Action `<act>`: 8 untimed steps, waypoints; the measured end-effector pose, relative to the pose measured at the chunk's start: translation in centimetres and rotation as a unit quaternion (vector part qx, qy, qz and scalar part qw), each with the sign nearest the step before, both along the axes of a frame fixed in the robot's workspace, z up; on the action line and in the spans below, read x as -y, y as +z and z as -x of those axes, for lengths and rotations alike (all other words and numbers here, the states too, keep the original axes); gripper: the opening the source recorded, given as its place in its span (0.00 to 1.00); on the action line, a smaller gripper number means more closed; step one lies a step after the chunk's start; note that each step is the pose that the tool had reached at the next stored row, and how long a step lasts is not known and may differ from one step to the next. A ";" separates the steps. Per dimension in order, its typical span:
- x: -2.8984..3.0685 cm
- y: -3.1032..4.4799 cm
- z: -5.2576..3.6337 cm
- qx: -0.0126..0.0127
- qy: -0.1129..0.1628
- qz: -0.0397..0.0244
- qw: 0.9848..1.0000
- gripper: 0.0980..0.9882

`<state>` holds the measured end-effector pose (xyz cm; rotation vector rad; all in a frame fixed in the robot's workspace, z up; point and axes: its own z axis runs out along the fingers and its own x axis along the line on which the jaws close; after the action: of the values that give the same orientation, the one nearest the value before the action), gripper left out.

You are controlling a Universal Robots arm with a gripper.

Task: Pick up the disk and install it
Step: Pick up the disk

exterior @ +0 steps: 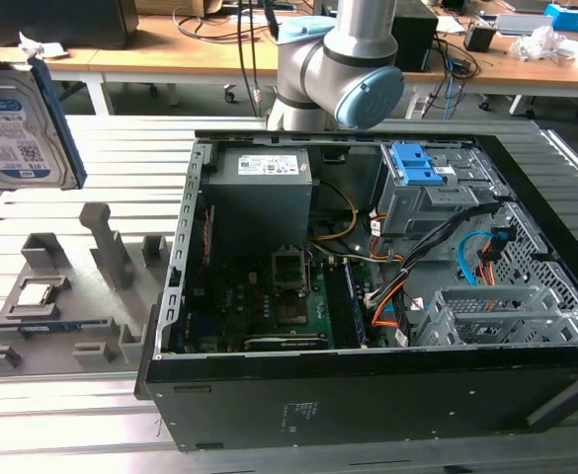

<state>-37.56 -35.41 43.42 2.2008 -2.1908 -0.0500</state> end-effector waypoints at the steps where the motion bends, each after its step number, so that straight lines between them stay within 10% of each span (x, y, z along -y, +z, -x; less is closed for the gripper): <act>1: 0.00 0.36 0.00 0.000 0.000 0.000 1.000 0.30; 8: 0.00 1.74 -0.02 -0.001 0.000 0.000 1.000 0.30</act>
<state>-37.54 -35.41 45.16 2.2003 -2.1902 -0.0520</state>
